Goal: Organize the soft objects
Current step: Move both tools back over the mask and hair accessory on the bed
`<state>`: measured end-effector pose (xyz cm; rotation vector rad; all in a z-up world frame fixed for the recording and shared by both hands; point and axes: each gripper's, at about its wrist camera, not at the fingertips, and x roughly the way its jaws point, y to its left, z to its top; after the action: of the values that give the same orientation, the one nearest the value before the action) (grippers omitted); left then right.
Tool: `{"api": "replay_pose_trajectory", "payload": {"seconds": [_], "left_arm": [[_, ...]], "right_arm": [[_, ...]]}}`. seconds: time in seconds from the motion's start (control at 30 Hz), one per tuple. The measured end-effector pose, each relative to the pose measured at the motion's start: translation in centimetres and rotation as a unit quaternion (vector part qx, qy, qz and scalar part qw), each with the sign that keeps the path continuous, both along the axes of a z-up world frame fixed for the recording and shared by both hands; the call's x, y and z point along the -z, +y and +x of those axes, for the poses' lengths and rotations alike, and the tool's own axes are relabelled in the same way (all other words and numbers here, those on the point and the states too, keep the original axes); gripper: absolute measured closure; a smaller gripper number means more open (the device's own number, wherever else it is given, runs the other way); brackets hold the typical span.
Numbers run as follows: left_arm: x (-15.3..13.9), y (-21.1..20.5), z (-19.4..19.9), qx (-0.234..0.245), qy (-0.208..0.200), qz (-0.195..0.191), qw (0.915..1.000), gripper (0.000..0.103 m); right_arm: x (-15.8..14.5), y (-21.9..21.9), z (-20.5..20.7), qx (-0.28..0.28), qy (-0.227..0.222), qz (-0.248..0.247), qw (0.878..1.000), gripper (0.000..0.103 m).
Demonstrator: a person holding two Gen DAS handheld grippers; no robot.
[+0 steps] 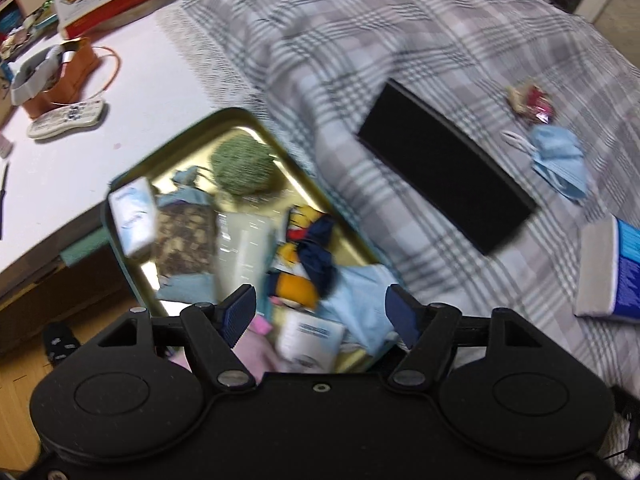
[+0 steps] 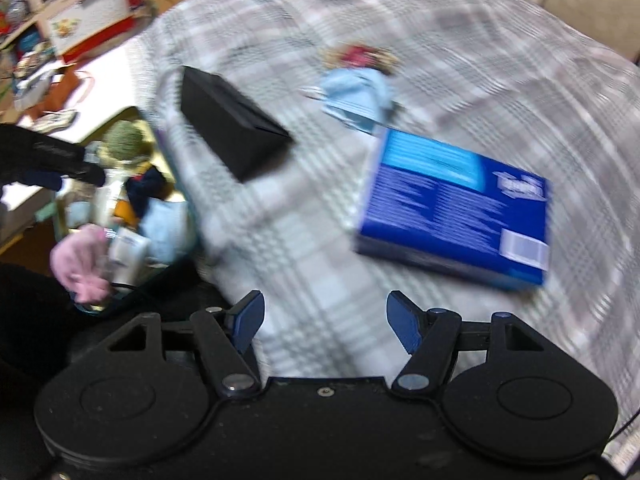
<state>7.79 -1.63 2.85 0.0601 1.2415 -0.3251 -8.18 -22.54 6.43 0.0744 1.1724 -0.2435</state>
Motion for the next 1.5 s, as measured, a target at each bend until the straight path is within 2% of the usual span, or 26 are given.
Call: {"api": "replay_pose_trajectory", "payload": {"seconds": [0.17,0.33,0.47,0.57,0.73,0.9,1.1,1.23,1.5], "left_arm": [[-0.4,-2.0,-2.3,0.017,-0.019,-0.017,0.9995,0.036],[-1.3,-4.1,-4.6,0.037,-0.056,-0.012,0.9977,0.030],[-1.8,-5.9,-6.2,0.058,-0.070,-0.018,0.9957,0.024],[-1.8,-7.3,-7.2,0.078,-0.067,-0.026,0.9944,0.023],[-1.9,-10.0,-8.7,0.110,-0.073,-0.009,0.9912,0.020],[-2.6,-11.6,-8.8,0.122,-0.074,-0.011,0.9898,0.019],[-3.3,-12.6,-8.0,0.119,-0.090,0.003,0.9887,0.017],[-3.5,-12.5,-7.1,0.109,-0.096,0.015,0.9893,0.014],[-3.0,-11.6,-5.6,0.111,-0.082,0.035,0.9898,0.013]], "right_arm": [[0.7,-2.0,-1.3,0.025,0.014,-0.028,0.999,0.036],[1.1,-3.3,-2.4,0.024,0.022,-0.046,0.998,0.036],[1.4,-4.9,-3.1,0.032,0.024,-0.049,0.998,0.036],[1.0,-6.0,-3.4,0.039,0.017,-0.053,0.998,0.036],[0.1,-7.9,-3.6,0.054,-0.001,-0.056,0.997,0.036],[-1.5,-9.8,-2.9,0.072,-0.039,-0.052,0.995,0.036],[-3.3,-11.0,0.6,0.079,-0.102,-0.039,0.991,0.035],[-2.9,-10.8,4.6,0.070,-0.117,-0.020,0.990,0.034],[0.9,-9.1,13.9,0.058,-0.085,0.023,0.994,0.025]]}}
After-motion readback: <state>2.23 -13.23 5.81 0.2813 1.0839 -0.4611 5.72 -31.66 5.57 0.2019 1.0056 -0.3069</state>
